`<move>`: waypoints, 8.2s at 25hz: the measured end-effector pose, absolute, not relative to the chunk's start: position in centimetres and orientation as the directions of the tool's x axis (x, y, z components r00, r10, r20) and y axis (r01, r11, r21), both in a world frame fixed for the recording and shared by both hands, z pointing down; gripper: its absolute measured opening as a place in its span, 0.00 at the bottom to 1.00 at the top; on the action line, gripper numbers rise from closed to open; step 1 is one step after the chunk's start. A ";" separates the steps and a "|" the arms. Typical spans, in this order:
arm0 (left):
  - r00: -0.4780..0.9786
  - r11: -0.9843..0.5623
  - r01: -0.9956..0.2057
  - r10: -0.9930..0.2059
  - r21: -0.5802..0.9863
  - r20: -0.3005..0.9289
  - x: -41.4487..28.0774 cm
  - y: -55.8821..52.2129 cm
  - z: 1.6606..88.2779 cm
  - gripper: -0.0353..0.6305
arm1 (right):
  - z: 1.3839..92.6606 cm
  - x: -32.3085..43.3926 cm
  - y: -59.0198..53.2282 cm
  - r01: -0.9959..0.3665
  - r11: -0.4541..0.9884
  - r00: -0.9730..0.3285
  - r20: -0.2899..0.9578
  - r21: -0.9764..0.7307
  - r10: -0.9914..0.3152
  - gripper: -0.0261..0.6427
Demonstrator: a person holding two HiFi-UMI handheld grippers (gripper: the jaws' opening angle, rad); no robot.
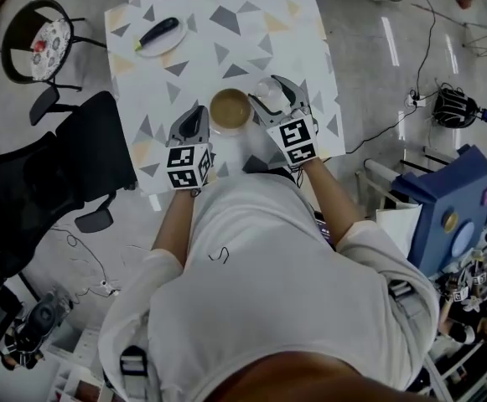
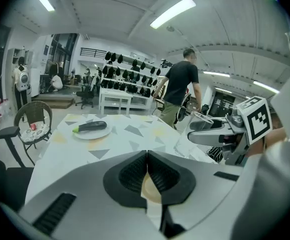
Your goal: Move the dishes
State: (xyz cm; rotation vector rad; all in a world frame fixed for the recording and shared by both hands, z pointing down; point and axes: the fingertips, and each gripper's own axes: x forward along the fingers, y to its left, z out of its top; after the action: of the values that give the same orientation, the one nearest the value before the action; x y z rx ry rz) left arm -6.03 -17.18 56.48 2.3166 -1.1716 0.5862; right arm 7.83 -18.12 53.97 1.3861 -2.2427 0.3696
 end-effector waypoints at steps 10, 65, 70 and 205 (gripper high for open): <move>0.563 -0.562 -0.800 -0.584 0.209 0.585 -3.9 -17.4 57.0 0.09 | 56.5 13.6 -16.8 -0.935 0.354 -0.278 0.572 0.023 -0.772 0.45; 0.550 -0.525 -0.806 -0.498 0.272 0.670 -4.2 -13.6 59.9 0.09 | 62.4 15.3 -9.1 -0.947 0.307 -0.293 0.644 -0.094 -0.707 0.44; 0.544 -0.516 -0.812 -0.496 0.274 0.677 -4.6 -12.9 60.4 0.09 | 63.0 14.1 -8.2 -0.934 0.324 -0.342 0.641 -0.151 -0.687 0.43; 0.477 -0.305 -0.879 -0.603 0.368 0.640 -7.2 -6.1 60.5 0.09 | 62.2 4.6 -7.8 -0.859 0.448 -0.486 0.674 -0.250 -0.556 0.03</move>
State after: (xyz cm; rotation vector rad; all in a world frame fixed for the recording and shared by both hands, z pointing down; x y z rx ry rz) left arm -7.19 -6.06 60.48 2.0277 -1.2224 0.5063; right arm 4.58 -7.77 62.16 1.1824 -2.1977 0.7946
